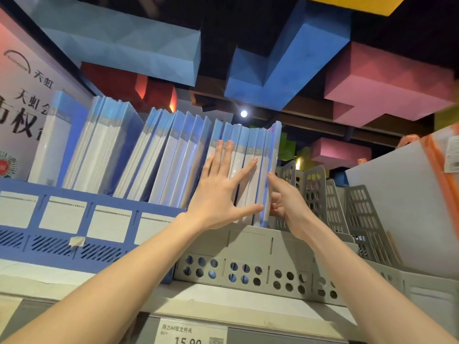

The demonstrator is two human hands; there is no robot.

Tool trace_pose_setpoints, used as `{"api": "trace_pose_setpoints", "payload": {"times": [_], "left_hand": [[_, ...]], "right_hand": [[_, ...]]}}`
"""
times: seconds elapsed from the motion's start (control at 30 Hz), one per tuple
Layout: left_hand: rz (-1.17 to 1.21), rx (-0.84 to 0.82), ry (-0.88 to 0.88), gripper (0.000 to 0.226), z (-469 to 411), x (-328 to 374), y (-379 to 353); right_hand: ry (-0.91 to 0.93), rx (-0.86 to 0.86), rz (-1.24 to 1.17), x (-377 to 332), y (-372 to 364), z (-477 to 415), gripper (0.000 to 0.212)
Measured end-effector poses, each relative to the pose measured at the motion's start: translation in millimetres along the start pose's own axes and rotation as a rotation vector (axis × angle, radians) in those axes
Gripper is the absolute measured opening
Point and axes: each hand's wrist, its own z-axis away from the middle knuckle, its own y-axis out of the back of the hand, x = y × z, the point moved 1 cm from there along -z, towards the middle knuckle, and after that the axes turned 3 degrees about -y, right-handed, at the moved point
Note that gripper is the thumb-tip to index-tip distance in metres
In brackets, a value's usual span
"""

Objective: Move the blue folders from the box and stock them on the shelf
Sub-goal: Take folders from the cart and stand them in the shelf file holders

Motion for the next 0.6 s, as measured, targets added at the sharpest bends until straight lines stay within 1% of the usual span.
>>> {"api": "trace_pose_setpoints", "payload": {"times": [0.1,0.13,0.23,0.33,0.43,0.5,0.53,0.6], "left_hand": [[0.004,0.005,-0.003,0.098,0.8,0.0,0.3],[0.002,0.008,-0.002,0.098,1.1,-0.3,0.4],[-0.010,0.015,-0.003,0.097,1.3,0.1,0.9],[-0.024,0.009,-0.011,0.098,1.8,-0.7,0.4],[-0.047,-0.026,-0.009,0.099,1.9,0.0,1.9],[-0.054,-0.062,-0.007,0.100,1.2,1.5,5.6],[-0.050,-0.094,-0.005,0.100,0.8,1.2,8.7],[-0.023,-0.173,0.010,0.097,-1.4,2.3,20.3]], "right_hand": [[-0.086,-0.035,0.057,-0.4,4.7,6.2,0.065],[-0.100,-0.036,0.087,0.3,6.2,7.2,0.067],[-0.136,-0.076,0.181,-1.3,10.3,15.2,0.057],[-0.159,-0.124,0.244,-10.6,10.9,27.3,0.056],[-0.153,-0.098,0.289,-19.7,7.4,34.5,0.056],[-0.162,-0.039,0.315,-23.6,6.0,38.9,0.057],[-0.168,-0.002,0.299,-23.5,5.7,39.2,0.056],[-0.170,0.054,0.272,-28.1,6.1,43.9,0.045]]}}
